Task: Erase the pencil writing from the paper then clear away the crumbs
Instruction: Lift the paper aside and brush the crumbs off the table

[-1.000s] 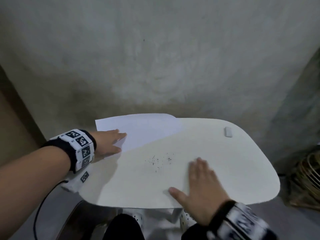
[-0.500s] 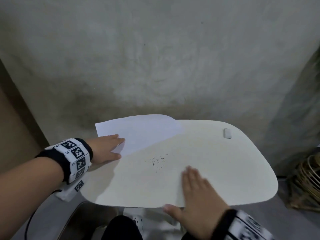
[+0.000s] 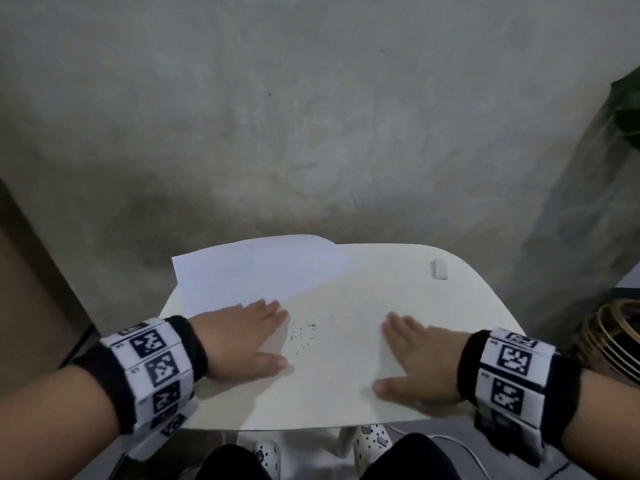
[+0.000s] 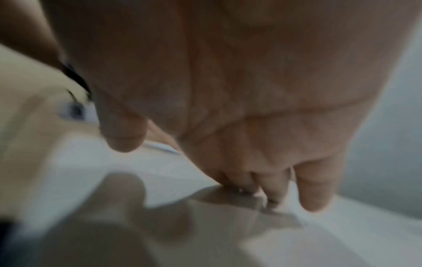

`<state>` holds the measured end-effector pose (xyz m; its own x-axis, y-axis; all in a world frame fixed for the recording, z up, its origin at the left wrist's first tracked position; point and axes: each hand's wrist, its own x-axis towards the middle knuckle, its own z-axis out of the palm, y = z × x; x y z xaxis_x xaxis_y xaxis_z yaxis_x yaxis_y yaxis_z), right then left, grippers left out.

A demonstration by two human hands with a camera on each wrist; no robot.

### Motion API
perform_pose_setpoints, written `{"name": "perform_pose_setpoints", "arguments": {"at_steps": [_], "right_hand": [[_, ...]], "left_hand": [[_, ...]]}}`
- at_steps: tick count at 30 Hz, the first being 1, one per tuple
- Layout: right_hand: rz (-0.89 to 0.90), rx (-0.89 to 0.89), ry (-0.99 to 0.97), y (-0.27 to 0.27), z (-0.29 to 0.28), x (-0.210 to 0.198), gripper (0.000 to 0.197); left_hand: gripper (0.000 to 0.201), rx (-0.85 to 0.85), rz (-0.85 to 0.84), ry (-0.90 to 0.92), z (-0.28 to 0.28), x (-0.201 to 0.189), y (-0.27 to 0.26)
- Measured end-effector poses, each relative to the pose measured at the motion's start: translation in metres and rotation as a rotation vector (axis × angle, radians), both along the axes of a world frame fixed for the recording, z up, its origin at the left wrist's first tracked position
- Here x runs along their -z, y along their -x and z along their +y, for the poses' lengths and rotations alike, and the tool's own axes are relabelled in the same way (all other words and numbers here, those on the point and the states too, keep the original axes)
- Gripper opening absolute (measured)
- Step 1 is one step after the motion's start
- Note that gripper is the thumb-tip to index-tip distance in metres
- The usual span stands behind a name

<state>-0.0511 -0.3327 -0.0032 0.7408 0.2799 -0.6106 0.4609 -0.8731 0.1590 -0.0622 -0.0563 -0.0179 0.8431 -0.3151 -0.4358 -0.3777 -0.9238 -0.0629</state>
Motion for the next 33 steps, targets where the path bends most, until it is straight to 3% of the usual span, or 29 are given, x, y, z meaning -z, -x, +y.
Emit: {"name": "perform_pose_setpoints", "arguments": {"at_steps": [1, 3, 5, 8, 10, 13, 14, 16, 18, 20, 22, 24, 26, 28, 30, 33], "right_hand": [[0.092, -0.098, -0.098, 0.008, 0.014, -0.003, 0.100], [0.236, -0.089, -0.267, 0.007, 0.032, -0.022, 0.077], [0.140, 0.041, -0.358, -0.025, 0.026, -0.032, 0.066], [-0.143, 0.135, -0.071, -0.069, 0.003, -0.028, 0.068], [-0.177, 0.175, 0.052, -0.071, 0.003, -0.015, 0.077], [0.021, -0.018, -0.011, -0.041, 0.019, -0.007, 0.081], [0.128, -0.083, -0.081, -0.034, 0.026, -0.014, 0.076], [0.245, -0.052, -0.286, -0.042, 0.035, -0.029, 0.061], [0.087, 0.013, -0.407, -0.072, 0.036, -0.035, 0.045], [-0.109, 0.025, -0.274, -0.093, 0.034, -0.031, 0.039], [-0.176, -0.001, -0.049, -0.094, 0.040, -0.014, 0.060], [-0.082, -0.087, 0.007, -0.072, 0.048, -0.004, 0.075], [0.112, -0.180, -0.054, -0.054, 0.053, -0.010, 0.070], [0.280, -0.099, -0.221, -0.055, 0.053, -0.027, 0.056], [0.153, 0.003, -0.405, -0.077, 0.046, -0.038, 0.041], [-0.163, 0.081, -0.302, -0.123, 0.025, -0.035, 0.040]], "left_hand": [[0.102, 0.009, 0.019, -0.010, -0.013, 0.000, -0.001], [0.095, 0.046, 0.052, -0.007, -0.033, -0.001, 0.002], [0.090, 0.116, 0.097, 0.015, -0.043, -0.005, 0.008], [0.085, 0.142, 0.112, 0.113, -0.045, -0.009, 0.004], [0.086, 0.104, 0.028, 0.111, -0.041, -0.007, -0.008], [0.092, 0.044, -0.006, 0.003, -0.037, -0.001, -0.021], [0.093, 0.074, 0.020, -0.004, -0.039, 0.001, -0.022], [0.091, 0.204, 0.072, 0.075, -0.047, 0.000, -0.017], [0.083, 0.284, 0.088, 0.186, -0.052, -0.004, -0.013], [0.081, 0.244, 0.054, 0.228, -0.047, -0.006, -0.012], [0.087, 0.143, 0.003, 0.199, -0.033, -0.005, -0.014], [0.103, 0.038, 0.002, 0.138, -0.015, -0.001, -0.014], [0.115, -0.005, 0.037, 0.091, -0.005, -0.001, -0.009], [0.114, -0.001, 0.068, 0.070, -0.005, -0.002, -0.004], [0.106, 0.012, 0.059, 0.066, -0.011, -0.001, -0.007], [0.094, -0.089, -0.015, 0.071, -0.011, 0.002, -0.028]]}}
